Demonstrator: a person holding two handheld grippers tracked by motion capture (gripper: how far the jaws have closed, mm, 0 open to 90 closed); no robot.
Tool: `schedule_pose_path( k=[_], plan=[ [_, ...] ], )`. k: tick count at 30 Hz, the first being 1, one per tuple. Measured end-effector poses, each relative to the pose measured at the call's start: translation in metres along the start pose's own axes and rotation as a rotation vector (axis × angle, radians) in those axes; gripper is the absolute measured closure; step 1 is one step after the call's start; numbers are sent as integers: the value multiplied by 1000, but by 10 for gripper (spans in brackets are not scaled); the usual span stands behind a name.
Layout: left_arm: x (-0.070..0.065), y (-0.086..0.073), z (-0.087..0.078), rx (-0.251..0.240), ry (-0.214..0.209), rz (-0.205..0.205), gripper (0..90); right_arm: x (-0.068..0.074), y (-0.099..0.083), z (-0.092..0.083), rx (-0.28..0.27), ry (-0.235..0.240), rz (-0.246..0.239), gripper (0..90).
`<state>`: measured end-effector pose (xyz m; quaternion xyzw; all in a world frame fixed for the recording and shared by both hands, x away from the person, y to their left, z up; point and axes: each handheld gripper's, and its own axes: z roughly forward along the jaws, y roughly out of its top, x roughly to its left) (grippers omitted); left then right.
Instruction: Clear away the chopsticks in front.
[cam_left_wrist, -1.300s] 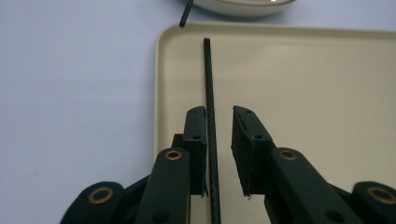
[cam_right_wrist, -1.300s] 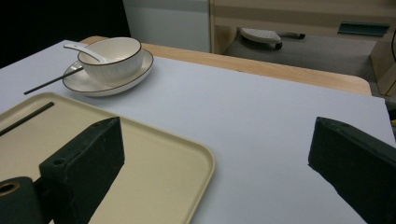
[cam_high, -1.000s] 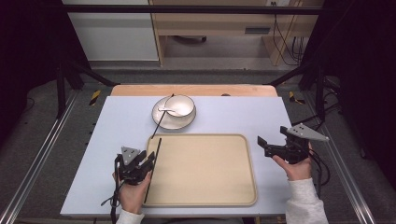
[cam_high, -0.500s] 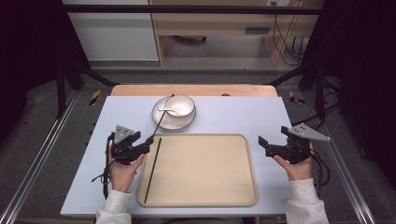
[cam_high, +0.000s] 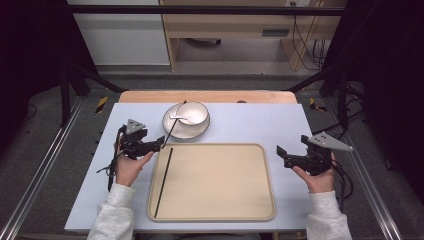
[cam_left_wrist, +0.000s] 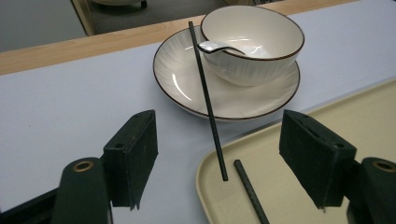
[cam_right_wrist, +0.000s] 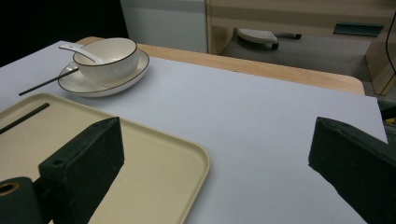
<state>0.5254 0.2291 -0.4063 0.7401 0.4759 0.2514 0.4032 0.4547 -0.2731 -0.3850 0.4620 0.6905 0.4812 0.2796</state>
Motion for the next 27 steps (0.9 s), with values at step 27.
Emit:
schedule_pose_path(
  k=[27],
  plan=[
    [1, 26, 79, 154, 14, 98, 492, -1, 0, 2, 3, 0, 0, 38]
  ],
)
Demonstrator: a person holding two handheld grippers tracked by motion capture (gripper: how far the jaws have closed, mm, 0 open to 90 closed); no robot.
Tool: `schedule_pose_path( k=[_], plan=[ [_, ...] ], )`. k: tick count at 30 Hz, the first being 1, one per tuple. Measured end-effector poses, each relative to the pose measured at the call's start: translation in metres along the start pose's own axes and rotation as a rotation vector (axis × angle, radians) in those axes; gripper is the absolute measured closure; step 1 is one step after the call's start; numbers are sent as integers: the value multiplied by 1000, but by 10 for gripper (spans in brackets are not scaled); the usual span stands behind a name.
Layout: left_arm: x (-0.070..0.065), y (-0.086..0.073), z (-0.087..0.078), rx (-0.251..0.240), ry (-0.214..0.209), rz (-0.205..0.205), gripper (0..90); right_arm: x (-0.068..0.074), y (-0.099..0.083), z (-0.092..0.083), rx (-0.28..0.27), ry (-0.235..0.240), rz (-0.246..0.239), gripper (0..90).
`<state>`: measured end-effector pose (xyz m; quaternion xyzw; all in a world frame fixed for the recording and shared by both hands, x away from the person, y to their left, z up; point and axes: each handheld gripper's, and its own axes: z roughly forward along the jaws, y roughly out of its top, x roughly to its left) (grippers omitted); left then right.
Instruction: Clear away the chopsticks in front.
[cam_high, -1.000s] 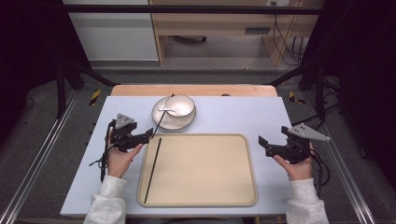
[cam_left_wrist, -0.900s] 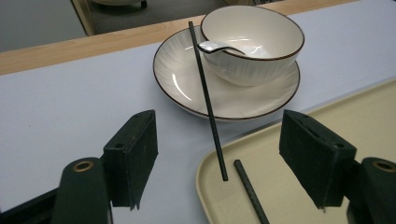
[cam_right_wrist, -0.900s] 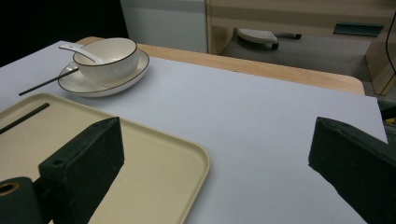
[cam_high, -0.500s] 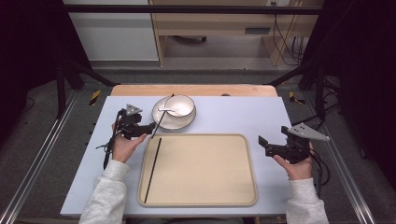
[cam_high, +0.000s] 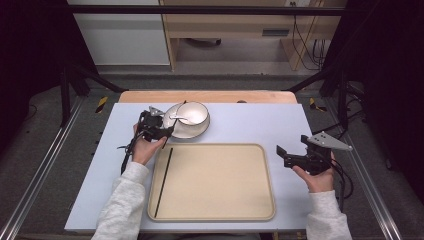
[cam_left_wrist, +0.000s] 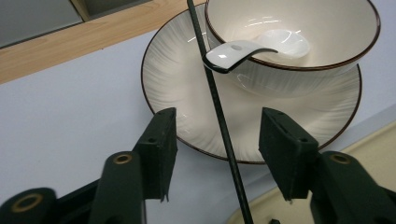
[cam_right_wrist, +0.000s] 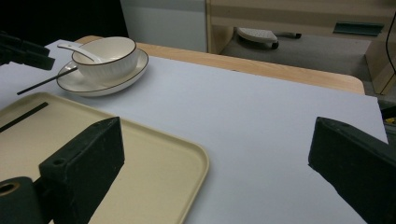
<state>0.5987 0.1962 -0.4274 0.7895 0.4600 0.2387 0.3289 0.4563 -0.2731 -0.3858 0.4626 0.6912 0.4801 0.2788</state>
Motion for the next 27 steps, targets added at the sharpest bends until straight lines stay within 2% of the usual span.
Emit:
schedule_pose_path(
  k=[2, 8, 15, 19, 27],
  plan=[
    [0, 1, 6, 11, 0, 3, 509, 0, 0, 0, 1, -1, -4, 39],
    [5, 3, 19, 21, -30, -33, 599, 0, 0, 1, 4, 1, -3, 39],
    [8, 1, 34, 27, -32, -69, 685, 1, -1, 2, 9, 0, -6, 39],
    [9, 0, 37, 16, -41, -75, 746, 0, -1, 3, 11, 0, -7, 39],
    [6, 0, 40, -1, -31, -81, 835, 0, -2, 3, 9, 0, 0, 39]
  ],
)
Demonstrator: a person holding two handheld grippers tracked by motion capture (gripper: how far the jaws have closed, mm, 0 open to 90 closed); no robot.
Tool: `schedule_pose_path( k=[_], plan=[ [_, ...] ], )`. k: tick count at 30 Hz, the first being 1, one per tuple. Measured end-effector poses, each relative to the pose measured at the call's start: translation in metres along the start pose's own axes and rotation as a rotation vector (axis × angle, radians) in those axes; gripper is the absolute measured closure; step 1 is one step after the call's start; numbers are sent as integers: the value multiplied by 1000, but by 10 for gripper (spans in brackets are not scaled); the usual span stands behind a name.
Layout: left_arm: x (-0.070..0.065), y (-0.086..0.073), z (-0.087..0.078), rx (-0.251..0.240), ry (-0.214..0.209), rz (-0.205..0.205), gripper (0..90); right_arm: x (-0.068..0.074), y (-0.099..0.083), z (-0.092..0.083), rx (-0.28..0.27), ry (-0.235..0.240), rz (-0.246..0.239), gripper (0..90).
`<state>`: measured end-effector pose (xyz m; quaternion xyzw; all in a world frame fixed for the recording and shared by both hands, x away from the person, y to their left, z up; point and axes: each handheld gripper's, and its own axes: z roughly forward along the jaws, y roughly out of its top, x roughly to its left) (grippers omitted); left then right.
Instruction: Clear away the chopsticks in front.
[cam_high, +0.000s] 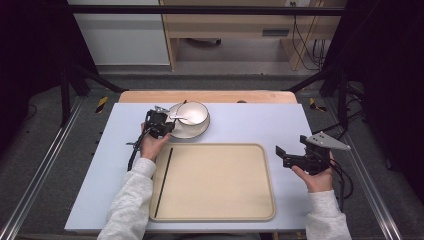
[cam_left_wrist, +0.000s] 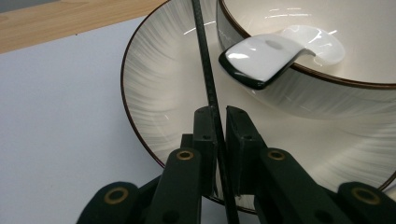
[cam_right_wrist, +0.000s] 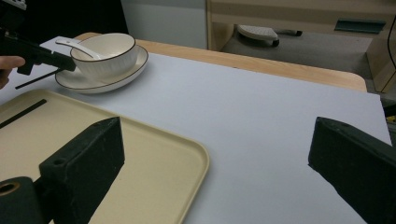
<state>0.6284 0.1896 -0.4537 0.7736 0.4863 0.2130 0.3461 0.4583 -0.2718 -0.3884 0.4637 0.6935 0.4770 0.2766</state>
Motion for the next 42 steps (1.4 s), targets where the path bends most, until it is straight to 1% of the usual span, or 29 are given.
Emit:
schedule_pose_path(
  k=[2, 5, 12, 17, 24, 26, 28, 29, 30, 31, 32, 34, 36, 42],
  plan=[
    [0, 0, 0, -5, 6, -6, 854, 0, 0, 0, 1, -1, -2, 39],
    [-1, 0, 0, -5, 8, -8, 856, 0, 0, 0, 0, 1, -4, 39],
    [-6, 1, -3, 2, 35, 10, 860, 0, 0, 0, -1, 1, -1, 39],
    [-5, 2, -9, -9, 54, -1, 861, -1, 0, -1, -1, 1, -3, 39],
    [0, 0, -22, -26, 69, -27, 861, -2, 0, -2, -4, -3, -2, 39],
    [3, -2, -26, -27, 78, -40, 861, -2, 1, -3, -8, -3, 6, 38],
    [7, -5, -30, -31, 84, -57, 861, -2, 1, -3, -8, -5, 3, 39],
    [10, -7, -35, -34, 97, -68, 861, -2, 1, -4, -9, -7, 0, 38],
    [10, -7, -35, -34, 97, -68, 861, -2, 1, -4, -9, -7, 0, 38],
    [11, -9, -38, -38, 100, -76, 861, -2, 1, -4, -10, -7, 2, 38],
    [12, -10, -41, -35, 101, -75, 861, -3, 1, -4, -10, -7, 2, 38],
    [15, -14, -45, -39, 115, -84, 861, -3, 1, -4, -10, -9, 1, 38],
    [17, -18, -50, -41, 112, -103, 861, -3, 1, -4, -9, -10, 1, 38],
    [18, -28, -69, -58, 133, -129, 861, -3, 1, -5, -12, -11, 5, 37]
  ],
)
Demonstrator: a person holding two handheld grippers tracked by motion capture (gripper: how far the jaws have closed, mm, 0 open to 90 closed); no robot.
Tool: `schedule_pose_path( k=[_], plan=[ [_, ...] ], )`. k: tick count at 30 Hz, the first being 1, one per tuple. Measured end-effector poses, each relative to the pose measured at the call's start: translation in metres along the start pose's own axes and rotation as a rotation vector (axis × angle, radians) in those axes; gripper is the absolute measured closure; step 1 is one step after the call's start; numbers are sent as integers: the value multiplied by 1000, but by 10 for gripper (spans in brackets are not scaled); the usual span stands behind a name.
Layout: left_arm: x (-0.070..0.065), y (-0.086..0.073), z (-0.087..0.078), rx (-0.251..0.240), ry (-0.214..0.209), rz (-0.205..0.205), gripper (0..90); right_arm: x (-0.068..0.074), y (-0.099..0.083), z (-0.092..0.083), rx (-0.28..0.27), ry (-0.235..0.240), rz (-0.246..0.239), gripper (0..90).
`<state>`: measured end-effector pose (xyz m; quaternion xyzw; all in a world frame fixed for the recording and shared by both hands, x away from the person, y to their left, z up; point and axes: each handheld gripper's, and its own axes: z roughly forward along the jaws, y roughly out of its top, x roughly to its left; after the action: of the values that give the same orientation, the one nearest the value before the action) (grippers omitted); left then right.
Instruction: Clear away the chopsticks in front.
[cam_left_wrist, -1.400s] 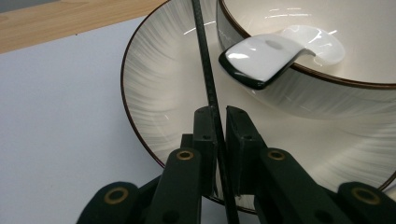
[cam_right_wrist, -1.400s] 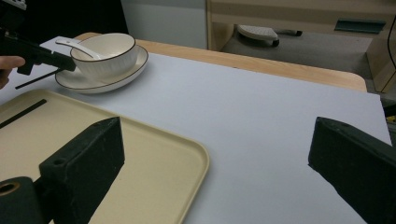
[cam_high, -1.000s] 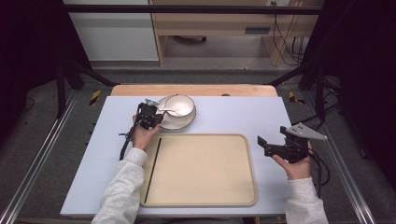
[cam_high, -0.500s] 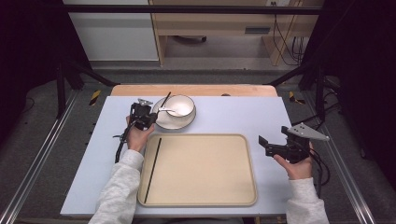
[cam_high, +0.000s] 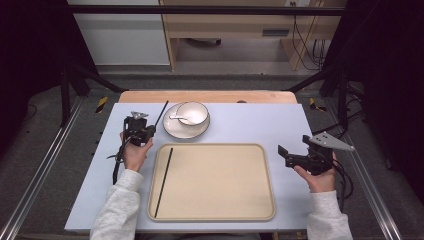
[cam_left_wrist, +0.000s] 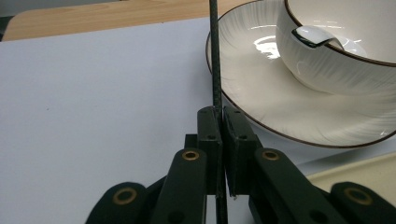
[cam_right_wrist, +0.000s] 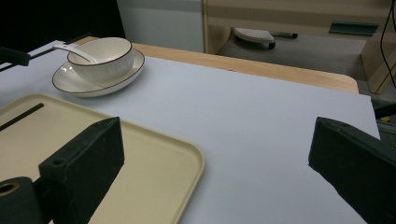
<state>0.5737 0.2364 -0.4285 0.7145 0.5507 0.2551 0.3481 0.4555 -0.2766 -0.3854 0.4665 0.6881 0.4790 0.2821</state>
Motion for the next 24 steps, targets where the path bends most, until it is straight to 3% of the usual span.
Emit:
schedule_pose_path(
  k=[13, 20, 24],
  plan=[
    [-2, -15, -48, -71, 43, -74, 861, -1, 0, -1, -2, -5, -2, 34],
    [-11, -19, -70, -100, 84, -82, 861, -1, 0, -3, -6, -3, 3, 34],
    [-18, -24, -80, -117, 75, -75, 861, -1, 1, -4, -12, -3, 10, 34]
  ],
)
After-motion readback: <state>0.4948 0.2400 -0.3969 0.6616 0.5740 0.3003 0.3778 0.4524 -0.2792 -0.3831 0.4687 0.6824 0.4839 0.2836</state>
